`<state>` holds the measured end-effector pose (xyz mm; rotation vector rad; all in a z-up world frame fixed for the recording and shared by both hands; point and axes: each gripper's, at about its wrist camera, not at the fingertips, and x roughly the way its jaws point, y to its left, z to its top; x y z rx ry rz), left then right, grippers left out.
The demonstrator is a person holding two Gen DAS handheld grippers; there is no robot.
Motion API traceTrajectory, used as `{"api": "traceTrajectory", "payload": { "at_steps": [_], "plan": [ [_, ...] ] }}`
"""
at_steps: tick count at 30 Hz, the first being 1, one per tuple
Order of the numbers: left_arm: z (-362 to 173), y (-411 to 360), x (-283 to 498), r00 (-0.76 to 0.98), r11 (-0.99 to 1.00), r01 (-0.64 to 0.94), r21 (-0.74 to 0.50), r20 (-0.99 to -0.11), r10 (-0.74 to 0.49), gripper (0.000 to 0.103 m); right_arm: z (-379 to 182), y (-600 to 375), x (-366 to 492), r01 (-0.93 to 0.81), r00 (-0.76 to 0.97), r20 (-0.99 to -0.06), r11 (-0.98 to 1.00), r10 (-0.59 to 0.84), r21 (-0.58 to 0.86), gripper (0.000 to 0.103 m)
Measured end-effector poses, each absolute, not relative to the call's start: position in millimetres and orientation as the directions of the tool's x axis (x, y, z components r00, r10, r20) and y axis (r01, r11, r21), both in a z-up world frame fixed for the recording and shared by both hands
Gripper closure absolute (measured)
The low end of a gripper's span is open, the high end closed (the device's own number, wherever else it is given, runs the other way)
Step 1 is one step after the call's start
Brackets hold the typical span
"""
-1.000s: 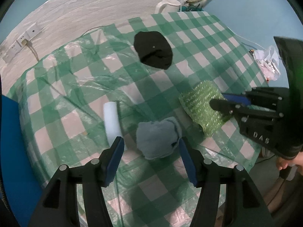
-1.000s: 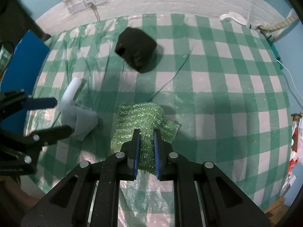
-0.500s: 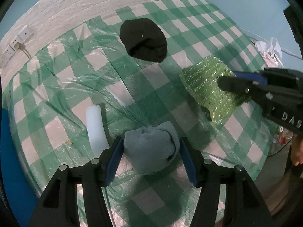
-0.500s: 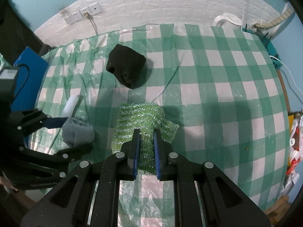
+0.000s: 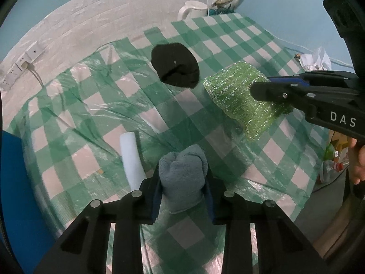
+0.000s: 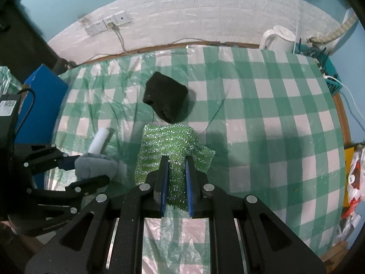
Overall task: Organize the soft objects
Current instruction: 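Lift the scrubber and sock and carry both toward the cardboard box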
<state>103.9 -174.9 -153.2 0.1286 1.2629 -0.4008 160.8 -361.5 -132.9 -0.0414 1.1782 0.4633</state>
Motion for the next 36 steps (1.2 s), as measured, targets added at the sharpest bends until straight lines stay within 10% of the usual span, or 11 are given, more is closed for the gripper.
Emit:
{"api": "traceTrajectory", "payload": {
  "at_steps": [36],
  "plan": [
    [-58, -84, 48, 0.427, 0.962, 0.235, -0.139, -0.874, -0.231, 0.071, -44, -273, 117, -0.530, 0.342, -0.838, 0.824, 0.425, 0.202, 0.091]
  ]
}}
